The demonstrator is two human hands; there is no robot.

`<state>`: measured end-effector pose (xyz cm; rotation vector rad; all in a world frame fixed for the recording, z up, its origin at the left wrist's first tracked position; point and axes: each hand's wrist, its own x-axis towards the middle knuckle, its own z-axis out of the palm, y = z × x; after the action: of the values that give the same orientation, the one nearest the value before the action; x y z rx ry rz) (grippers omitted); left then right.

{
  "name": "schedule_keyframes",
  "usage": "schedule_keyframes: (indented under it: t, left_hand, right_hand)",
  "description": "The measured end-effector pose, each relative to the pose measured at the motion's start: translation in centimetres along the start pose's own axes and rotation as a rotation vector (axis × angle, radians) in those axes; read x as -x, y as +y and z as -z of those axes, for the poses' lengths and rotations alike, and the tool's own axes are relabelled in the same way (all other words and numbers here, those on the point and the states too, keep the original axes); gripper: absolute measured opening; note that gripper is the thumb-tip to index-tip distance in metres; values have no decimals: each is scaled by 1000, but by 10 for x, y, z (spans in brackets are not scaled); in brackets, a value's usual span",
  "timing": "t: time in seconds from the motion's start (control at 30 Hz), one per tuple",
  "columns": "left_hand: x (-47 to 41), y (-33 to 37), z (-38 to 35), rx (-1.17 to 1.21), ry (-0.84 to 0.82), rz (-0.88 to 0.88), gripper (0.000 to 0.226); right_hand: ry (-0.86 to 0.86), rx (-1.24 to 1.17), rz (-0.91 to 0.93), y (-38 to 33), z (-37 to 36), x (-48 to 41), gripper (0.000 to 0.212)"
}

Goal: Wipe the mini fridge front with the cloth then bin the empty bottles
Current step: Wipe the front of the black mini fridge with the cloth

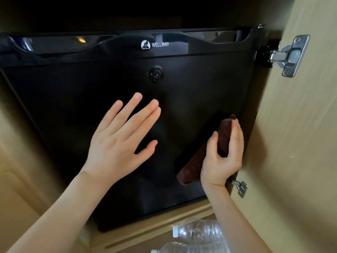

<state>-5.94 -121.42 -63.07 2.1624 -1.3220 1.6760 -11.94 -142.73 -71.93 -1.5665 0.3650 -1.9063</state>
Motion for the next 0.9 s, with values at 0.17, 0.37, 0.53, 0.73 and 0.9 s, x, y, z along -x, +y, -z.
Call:
schedule_keyframes:
  t: [0.17, 0.37, 0.53, 0.73, 0.9]
  left_hand:
    - [0, 2, -3, -2, 22, 34, 59]
    - [-3, 11, -2, -14, 22, 72, 61]
    - [-4, 20, -7, -40, 25, 101, 62]
    - [-2, 18, -9, -45, 31, 108, 61]
    - [-3, 22, -9, -32, 40, 127, 61]
  right_hand:
    - [-2, 43, -323, 23, 27, 36, 42]
    - [-10, 22, -271, -4, 14, 15, 43]
    - [-43, 19, -4, -12, -4, 3, 39]
    - [-12, 28, -163, 25, 15, 34, 43]
    - [101, 95, -654, 37, 35, 66, 48]
